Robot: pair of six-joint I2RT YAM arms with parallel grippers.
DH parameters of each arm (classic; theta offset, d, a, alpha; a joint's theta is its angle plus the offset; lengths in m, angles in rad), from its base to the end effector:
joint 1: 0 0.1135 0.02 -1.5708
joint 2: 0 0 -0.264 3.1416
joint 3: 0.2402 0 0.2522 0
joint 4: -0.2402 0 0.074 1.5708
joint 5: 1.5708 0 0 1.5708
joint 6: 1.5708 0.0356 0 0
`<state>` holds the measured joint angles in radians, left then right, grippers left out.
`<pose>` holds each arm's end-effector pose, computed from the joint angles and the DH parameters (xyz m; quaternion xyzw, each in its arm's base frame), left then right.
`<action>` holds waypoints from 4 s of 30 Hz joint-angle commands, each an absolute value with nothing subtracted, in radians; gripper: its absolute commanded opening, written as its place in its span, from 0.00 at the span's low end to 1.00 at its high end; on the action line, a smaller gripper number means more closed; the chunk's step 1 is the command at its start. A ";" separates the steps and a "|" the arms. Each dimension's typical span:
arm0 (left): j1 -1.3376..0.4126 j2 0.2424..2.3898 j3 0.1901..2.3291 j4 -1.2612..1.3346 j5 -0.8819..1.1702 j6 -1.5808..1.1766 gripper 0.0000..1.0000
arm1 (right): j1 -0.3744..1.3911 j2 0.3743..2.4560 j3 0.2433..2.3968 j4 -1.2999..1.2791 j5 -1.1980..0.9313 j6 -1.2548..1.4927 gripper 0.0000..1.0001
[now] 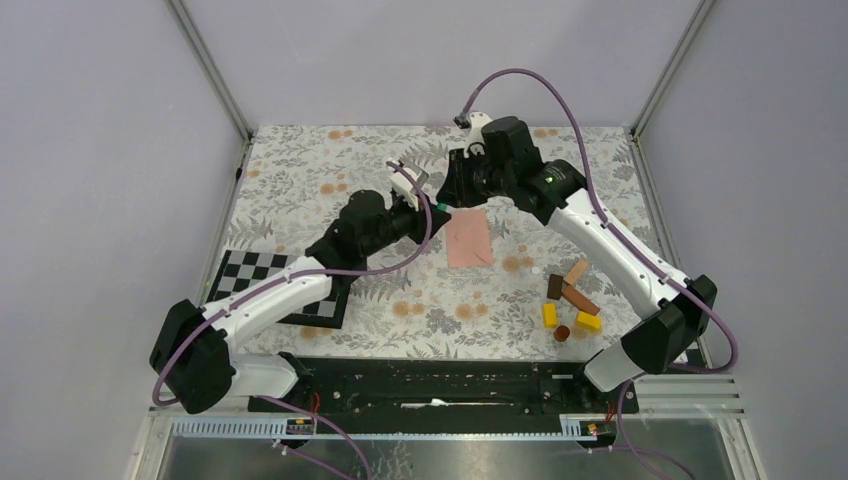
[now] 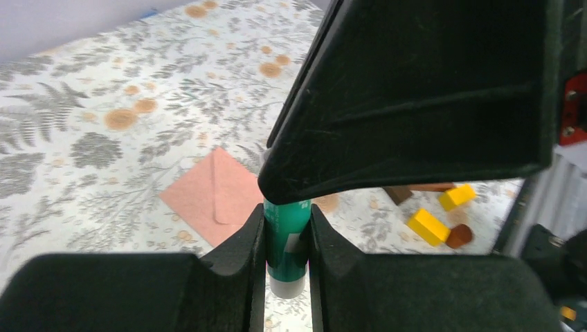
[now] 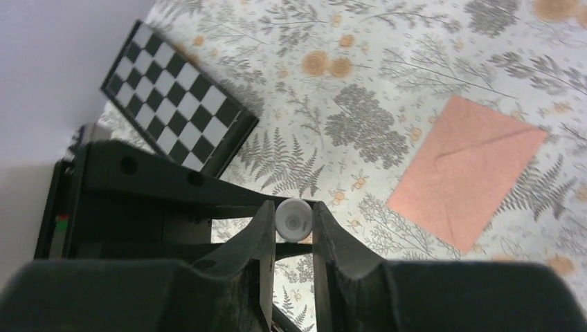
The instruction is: Place the letter into the envelope and seal it
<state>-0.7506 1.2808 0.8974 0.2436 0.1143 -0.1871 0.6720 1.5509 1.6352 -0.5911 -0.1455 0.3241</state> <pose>0.2184 -0.2093 0.3152 0.2455 0.7134 -0.3344 0.5648 0.2701 0.2215 0.4048 -0.1851 0.8402 0.2967 0.4145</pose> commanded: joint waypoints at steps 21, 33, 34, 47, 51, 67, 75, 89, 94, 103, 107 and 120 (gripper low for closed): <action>-0.631 1.304 0.864 0.438 0.446 -0.581 0.00 | 0.524 1.327 1.504 -0.426 -0.478 0.261 0.73; -0.544 1.269 0.768 0.342 0.101 -0.892 0.00 | 0.480 1.260 1.286 -0.577 0.167 0.435 0.71; -0.540 1.262 0.761 0.332 0.085 -0.910 0.00 | 0.479 1.264 1.251 -0.576 0.193 0.444 0.69; -0.495 1.208 0.747 0.265 0.015 -1.024 0.00 | 0.418 1.383 0.955 -0.496 0.304 0.511 0.57; -0.489 1.209 0.748 0.275 0.024 -1.032 0.00 | 0.392 1.432 0.912 -0.458 0.288 0.521 0.53; -0.480 1.212 0.741 0.279 0.038 -1.035 0.00 | 0.327 1.541 0.850 -0.365 0.231 0.499 0.43; -0.479 1.219 0.748 0.281 0.038 -1.039 0.00 | 0.320 1.556 0.843 -0.354 0.225 0.496 0.39; -0.477 1.239 0.748 0.293 0.054 -1.088 0.00 | 0.307 1.532 0.845 -0.352 0.207 0.483 0.17; -0.475 1.275 0.735 0.381 0.070 -1.278 0.00 | 0.311 1.426 0.875 -0.341 0.085 0.497 0.10; -0.481 1.342 0.738 0.634 0.049 -1.656 0.00 | 0.352 1.176 0.967 -0.160 -0.123 0.600 0.11; -0.495 1.373 0.787 0.696 0.042 -1.769 0.00 | 0.388 1.138 1.003 -0.025 -0.168 0.645 0.12; -0.590 1.408 0.942 0.812 0.014 -1.933 0.00 | 0.472 1.139 0.991 0.521 -0.294 0.797 0.15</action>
